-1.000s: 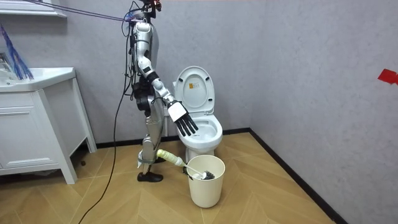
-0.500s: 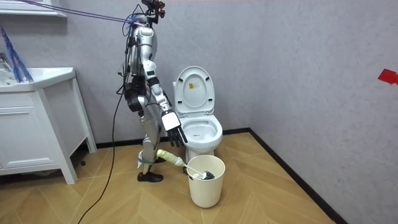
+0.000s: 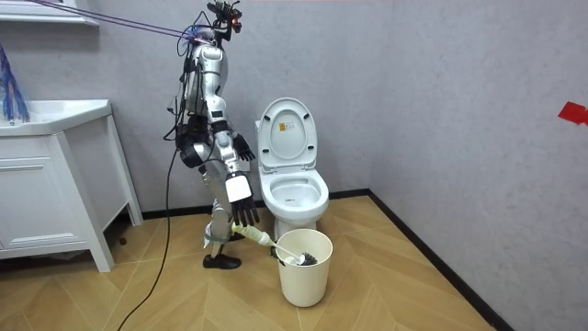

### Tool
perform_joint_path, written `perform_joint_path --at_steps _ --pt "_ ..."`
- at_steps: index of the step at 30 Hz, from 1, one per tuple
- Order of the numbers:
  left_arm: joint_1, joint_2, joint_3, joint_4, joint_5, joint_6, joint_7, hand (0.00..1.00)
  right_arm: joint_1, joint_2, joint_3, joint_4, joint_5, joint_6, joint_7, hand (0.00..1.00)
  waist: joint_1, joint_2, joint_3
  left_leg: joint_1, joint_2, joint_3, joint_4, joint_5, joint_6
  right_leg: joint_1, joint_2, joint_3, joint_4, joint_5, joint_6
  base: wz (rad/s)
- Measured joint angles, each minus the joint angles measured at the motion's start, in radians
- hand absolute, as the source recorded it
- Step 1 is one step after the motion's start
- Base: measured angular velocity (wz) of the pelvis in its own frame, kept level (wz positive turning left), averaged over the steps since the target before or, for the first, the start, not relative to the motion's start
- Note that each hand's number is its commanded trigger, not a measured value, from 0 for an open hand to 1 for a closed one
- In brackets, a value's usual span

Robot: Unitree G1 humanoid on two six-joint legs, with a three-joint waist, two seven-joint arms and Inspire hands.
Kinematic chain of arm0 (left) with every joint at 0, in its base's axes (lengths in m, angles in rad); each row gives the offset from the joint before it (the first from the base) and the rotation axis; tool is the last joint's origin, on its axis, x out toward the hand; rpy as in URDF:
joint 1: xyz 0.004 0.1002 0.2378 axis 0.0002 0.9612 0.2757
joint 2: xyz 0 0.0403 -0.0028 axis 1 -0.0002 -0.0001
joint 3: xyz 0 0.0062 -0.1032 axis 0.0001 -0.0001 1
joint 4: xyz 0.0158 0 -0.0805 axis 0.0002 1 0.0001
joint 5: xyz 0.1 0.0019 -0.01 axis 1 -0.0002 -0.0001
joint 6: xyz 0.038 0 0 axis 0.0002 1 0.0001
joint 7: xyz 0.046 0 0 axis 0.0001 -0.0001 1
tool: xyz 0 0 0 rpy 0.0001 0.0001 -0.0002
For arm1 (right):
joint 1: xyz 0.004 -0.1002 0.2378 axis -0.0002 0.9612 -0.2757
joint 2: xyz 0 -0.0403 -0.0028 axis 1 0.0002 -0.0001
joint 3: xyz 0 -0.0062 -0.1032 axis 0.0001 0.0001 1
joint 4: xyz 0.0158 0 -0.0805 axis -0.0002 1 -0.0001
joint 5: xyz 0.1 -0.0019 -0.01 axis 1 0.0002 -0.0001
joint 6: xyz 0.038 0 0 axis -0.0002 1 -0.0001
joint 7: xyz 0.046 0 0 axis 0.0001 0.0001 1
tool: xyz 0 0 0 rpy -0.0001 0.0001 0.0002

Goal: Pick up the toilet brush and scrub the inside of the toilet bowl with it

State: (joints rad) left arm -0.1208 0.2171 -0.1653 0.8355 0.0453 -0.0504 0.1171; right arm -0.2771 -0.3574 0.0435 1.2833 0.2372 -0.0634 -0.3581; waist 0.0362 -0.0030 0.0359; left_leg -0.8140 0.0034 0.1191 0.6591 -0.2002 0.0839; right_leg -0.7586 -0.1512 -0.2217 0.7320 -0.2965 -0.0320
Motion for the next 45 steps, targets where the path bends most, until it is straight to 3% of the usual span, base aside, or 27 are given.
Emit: perform_joint_path --at_steps 6,23,29,39,40,41,42,45 --pt "-0.012 0.005 -0.042 -0.040 -0.038 -0.001 0.006 0.00 -0.026 -0.012 0.055 -0.010 -0.002 0.000 0.014 0.00 0.016 0.023 0.0064 -0.087 0.001 -0.001 0.052 0.000 -0.001 -0.092 -0.007 0.006 0.072 -0.019 -0.013 0.05" --pt "-0.041 0.010 -0.104 -0.095 -0.122 -0.002 0.010 0.00 -0.089 -0.035 0.093 -0.018 0.027 -0.001 0.032 0.00 0.024 0.025 0.0070 -0.260 0.001 0.003 0.154 -0.010 -0.014 -0.278 -0.037 0.012 0.213 -0.059 -0.044 0.03" --pt "-0.032 0.037 -0.113 -0.139 -0.120 -0.002 0.007 0.00 -0.101 -0.046 0.095 -0.017 0.019 0.001 0.033 0.00 0.030 0.026 0.0086 -0.318 0.005 0.001 0.189 -0.016 -0.014 -0.334 -0.038 0.014 0.247 -0.063 -0.049 0.01" --pt "-0.014 0.046 -0.113 -0.195 -0.122 -0.002 -0.002 0.00 -0.097 -0.079 0.133 0.002 0.033 0.012 0.055 0.00 0.056 0.033 0.0111 -0.379 0.001 -0.003 0.275 -0.051 -0.013 -0.388 -0.056 0.015 0.331 -0.102 -0.049 0.02" --pt "-0.014 0.046 -0.113 -0.195 -0.122 -0.002 -0.002 0.00 -0.097 -0.079 0.133 0.002 0.033 0.014 0.056 0.30 0.056 0.035 0.0111 -0.381 0.001 -0.003 0.277 -0.051 -0.013 -0.389 -0.056 0.015 0.332 -0.102 -0.049 0.00" --pt "-0.014 0.046 -0.113 -0.195 -0.122 -0.002 -0.002 0.00 -0.097 -0.079 0.133 0.001 0.033 0.021 0.056 0.74 0.057 0.036 0.0107 -0.386 0.000 -0.003 0.278 -0.052 -0.013 -0.395 -0.057 0.015 0.334 -0.102 -0.049 0.00" --pt "-0.014 0.047 -0.113 -0.197 -0.121 -0.001 -0.002 0.00 -0.096 -0.079 0.133 0.002 0.033 0.025 0.057 1.00 0.059 0.036 0.0105 -0.393 -0.001 -0.003 0.280 -0.052 -0.013 -0.402 -0.059 0.015 0.337 -0.102 -0.049 0.00" --pt "-0.014 0.048 -0.112 -0.198 -0.121 0.000 -0.002 0.00 -0.089 -0.086 0.133 0.006 0.034 0.038 0.072 1.00 0.065 0.036 0.0105 -0.408 -0.002 -0.003 0.296 -0.054 -0.008 -0.416 -0.063 0.016 0.354 -0.107 -0.050 0.03"
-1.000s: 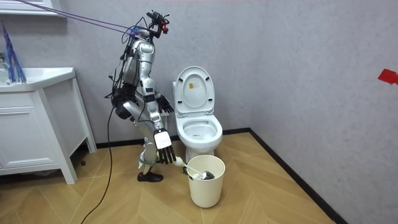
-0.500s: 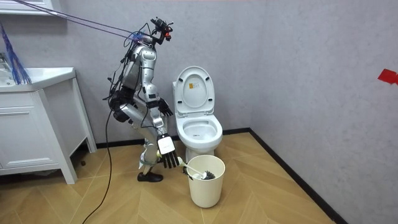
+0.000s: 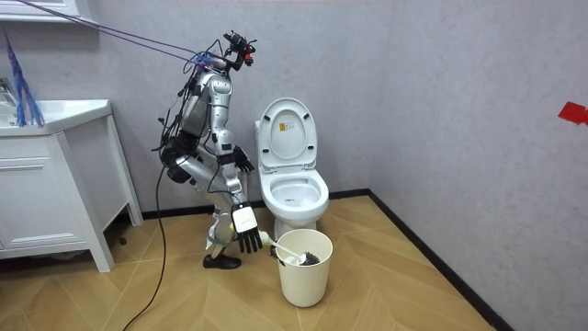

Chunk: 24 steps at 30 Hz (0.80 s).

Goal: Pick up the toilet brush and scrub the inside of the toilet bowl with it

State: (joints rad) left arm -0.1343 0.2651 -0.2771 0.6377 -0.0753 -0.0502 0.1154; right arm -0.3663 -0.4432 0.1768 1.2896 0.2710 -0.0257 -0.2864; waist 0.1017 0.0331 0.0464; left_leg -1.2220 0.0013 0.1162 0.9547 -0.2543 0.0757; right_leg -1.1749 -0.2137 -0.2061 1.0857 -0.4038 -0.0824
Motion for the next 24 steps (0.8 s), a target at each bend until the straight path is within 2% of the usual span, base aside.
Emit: perform_joint_path --at_steps 6,11,17,24 --pt "0.000 0.010 -0.001 -0.039 0.001 0.001 0.005 0.00 0.005 -0.019 0.030 0.000 0.044 0.004 0.007 1.00 0.006 0.000 -0.0001 -0.022 -0.003 -0.005 0.042 -0.016 0.000 -0.015 -0.011 -0.003 0.041 -0.021 -0.002 0.03" --pt "0.015 0.011 -0.002 -0.051 0.001 0.004 0.009 0.00 0.007 -0.019 0.040 0.004 0.106 0.016 0.016 1.00 0.012 0.002 -0.0012 -0.029 0.000 -0.012 0.076 -0.034 0.000 -0.013 -0.012 -0.008 0.064 -0.035 -0.001 0.01" --pt "0.047 0.011 -0.002 -0.060 0.000 0.008 0.013 0.00 0.024 -0.019 0.040 0.006 0.160 0.018 0.017 1.00 0.016 0.012 -0.0012 -0.031 0.001 -0.015 0.083 -0.037 -0.002 -0.011 -0.013 -0.012 0.067 -0.037 0.001 0.00" --pt "0.053 0.011 -0.003 -0.073 -0.003 0.009 0.031 0.00 0.030 -0.023 0.045 -0.002 0.208 0.015 0.019 1.00 0.016 0.019 -0.0016 -0.025 0.000 -0.012 0.091 -0.038 -0.002 -0.009 -0.015 -0.007 0.082 -0.043 -0.003 0.00"
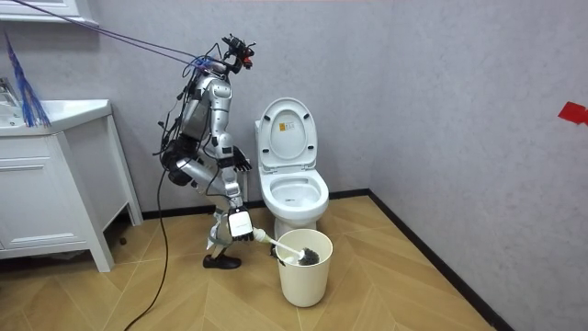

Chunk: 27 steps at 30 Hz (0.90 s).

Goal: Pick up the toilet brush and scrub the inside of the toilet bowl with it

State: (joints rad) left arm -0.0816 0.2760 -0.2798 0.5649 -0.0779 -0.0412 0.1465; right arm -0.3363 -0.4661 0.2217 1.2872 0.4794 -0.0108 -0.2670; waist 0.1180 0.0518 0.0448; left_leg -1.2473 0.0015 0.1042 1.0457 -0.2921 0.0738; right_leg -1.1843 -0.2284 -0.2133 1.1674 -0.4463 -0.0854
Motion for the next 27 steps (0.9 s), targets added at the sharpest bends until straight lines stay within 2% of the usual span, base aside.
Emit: perform_joint_path --at_steps 7,10,16,19,22,24,27 --pt "0.037 0.004 0.001 -0.027 -0.007 0.000 -0.002 0.00 0.042 -0.002 0.032 0.001 0.071 -0.001 0.035 1.00 -0.001 0.000 -0.0003 0.043 0.001 -0.002 -0.010 -0.002 -0.003 0.044 0.003 -0.002 -0.013 -0.002 -0.002 0.00" --pt "0.054 0.005 0.001 -0.026 -0.007 -0.001 -0.002 0.00 0.068 0.002 0.034 -0.001 0.111 0.003 0.060 1.00 -0.003 0.000 -0.0007 0.086 0.002 -0.012 -0.028 -0.001 -0.004 0.095 0.010 -0.013 -0.041 0.000 0.000 0.00" --pt "0.117 0.005 0.006 -0.009 -0.008 0.000 -0.009 0.00 0.123 0.031 0.028 -0.001 0.156 0.011 0.093 1.00 -0.006 0.000 -0.0035 0.235 0.008 -0.020 -0.124 0.005 -0.007 0.253 0.039 -0.027 -0.164 0.030 0.018 -0.07" --pt "0.143 0.005 0.012 0.008 -0.007 -0.001 -0.018 0.00 0.138 0.081 -0.011 0.011 0.196 0.011 0.101 1.00 -0.009 -0.002 -0.0054 0.328 0.019 -0.023 -0.193 0.014 -0.011 0.355 0.062 -0.040 -0.258 0.058 0.023 -0.10" --pt "0.175 -0.002 0.013 0.026 -0.007 -0.002 -0.021 0.00 0.147 0.106 -0.024 0.035 0.243 0.011 0.118 1.00 -0.027 -0.005 -0.0090 0.436 0.011 -0.022 -0.272 0.028 -0.010 0.460 0.070 -0.043 -0.339 0.074 0.038 0.01" --pt "0.194 -0.004 0.013 0.038 -0.007 -0.005 -0.021 0.00 0.176 0.123 -0.034 0.032 0.306 -0.002 0.119 1.00 -0.035 -0.013 -0.0162 0.521 0.001 -0.022 -0.338 0.039 -0.011 0.542 0.073 -0.044 -0.402 0.084 0.048 0.05" --pt "0.218 -0.010 0.037 0.055 -0.005 -0.006 -0.025 0.00 0.211 0.146 -0.059 0.021 0.316 -0.002 0.119 1.00 -0.042 -0.026 -0.0251 0.627 -0.001 -0.022 -0.419 0.049 -0.016 0.651 0.084 -0.056 -0.492 0.102 0.052 0.00"
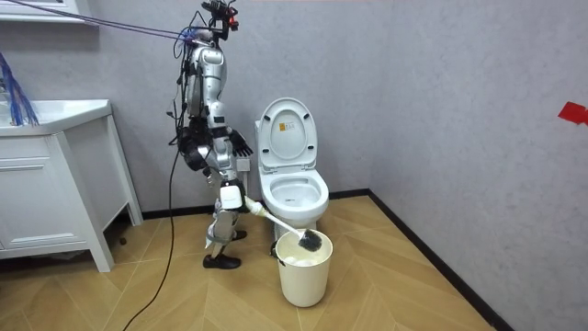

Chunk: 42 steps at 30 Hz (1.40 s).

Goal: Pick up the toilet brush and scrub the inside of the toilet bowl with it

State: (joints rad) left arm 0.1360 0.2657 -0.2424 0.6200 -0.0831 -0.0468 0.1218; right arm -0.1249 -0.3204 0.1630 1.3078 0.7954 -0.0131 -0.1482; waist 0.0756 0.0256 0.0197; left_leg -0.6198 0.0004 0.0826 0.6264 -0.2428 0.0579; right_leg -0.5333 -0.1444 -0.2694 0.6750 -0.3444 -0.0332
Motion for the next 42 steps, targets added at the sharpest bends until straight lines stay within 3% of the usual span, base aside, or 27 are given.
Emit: perform_joint_path --at_steps 3,6,10,12,15,23,27,35,38,42 --pt "0.047 -0.012 0.046 -0.005 -0.001 -0.001 -0.014 0.00 0.031 0.010 -0.037 -0.028 -0.017 0.001 0.001 1.00 -0.017 -0.011 -0.0052 0.101 -0.003 -0.002 -0.066 0.005 -0.005 0.108 0.011 -0.009 -0.079 0.009 0.009 0.05" --pt "0.105 -0.011 0.092 -0.021 0.024 -0.002 -0.026 0.00 0.069 0.030 -0.071 -0.044 -0.022 -0.003 -0.001 1.00 -0.027 -0.035 -0.0138 0.193 -0.007 -0.003 -0.118 0.008 -0.010 0.206 0.026 -0.011 -0.150 0.016 0.014 0.03" --pt "0.165 -0.018 0.129 -0.034 0.058 -0.004 -0.040 0.00 0.098 0.039 -0.087 -0.078 -0.039 -0.001 -0.001 1.00 -0.040 -0.054 -0.0130 0.306 -0.014 -0.002 -0.187 0.010 -0.013 0.323 0.032 -0.013 -0.231 0.022 0.026 0.02" --pt "0.192 -0.021 0.145 -0.051 0.057 -0.004 -0.060 0.00 0.124 0.048 -0.109 -0.122 -0.079 -0.002 -0.004 1.00 -0.047 -0.061 -0.0095 0.367 -0.016 -0.008 -0.220 0.010 -0.013 0.402 0.044 -0.035 -0.299 0.036 0.032 0.11" --pt "0.220 -0.026 0.152 -0.070 0.057 -0.003 -0.064 0.00 0.169 0.049 -0.108 -0.199 -0.151 -0.008 -0.020 1.00 -0.047 -0.073 -0.0113 0.405 -0.022 -0.009 -0.232 0.010 -0.013 0.462 0.047 -0.054 -0.344 0.041 0.040 0.22" --pt "0.270 -0.033 0.163 -0.131 0.109 -0.008 -0.037 0.00 0.173 0.061 -0.105 -0.294 -0.341 -0.016 -0.024 1.00 -0.036 -0.070 -0.0149 0.477 -0.023 -0.017 -0.278 0.010 -0.014 0.557 0.062 -0.093 -0.419 0.067 0.045 0.11" --pt "0.346 -0.053 0.194 -0.252 0.234 -0.008 -0.001 0.00 0.185 0.062 -0.106 -0.356 -0.470 -0.041 -0.031 1.00 -0.034 -0.056 -0.0082 0.504 -0.026 -0.031 -0.287 0.010 -0.014 0.590 0.063 -0.099 -0.432 0.075 0.049 0.04" --pt "0.349 -0.058 0.262 -0.374 0.413 -0.043 0.090 0.00 0.172 0.062 -0.106 -0.334 -0.715 -0.064 -0.021 1.00 0.013 -0.053 -0.0090 0.501 -0.031 -0.059 -0.277 0.010 -0.013 0.601 0.061 -0.121 -0.419 0.075 0.049 0.08" --pt "0.365 -0.057 0.266 -0.455 0.425 -0.045 0.108 0.00 0.163 0.061 -0.108 -0.334 -0.807 -0.076 -0.013 1.00 0.044 -0.060 -0.0090 0.490 -0.030 -0.061 -0.272 0.011 -0.012 0.592 0.061 -0.124 -0.419 0.075 0.049 0.07" --pt "0.367 -0.050 0.282 -0.519 0.450 -0.051 0.113 0.00 0.128 0.060 -0.106 -0.293 -0.965 -0.103 0.010 1.00 0.059 -0.062 -0.0096 0.480 -0.033 -0.073 -0.267 0.016 -0.010 0.589 0.059 -0.143 -0.417 0.075 0.049 0.11"
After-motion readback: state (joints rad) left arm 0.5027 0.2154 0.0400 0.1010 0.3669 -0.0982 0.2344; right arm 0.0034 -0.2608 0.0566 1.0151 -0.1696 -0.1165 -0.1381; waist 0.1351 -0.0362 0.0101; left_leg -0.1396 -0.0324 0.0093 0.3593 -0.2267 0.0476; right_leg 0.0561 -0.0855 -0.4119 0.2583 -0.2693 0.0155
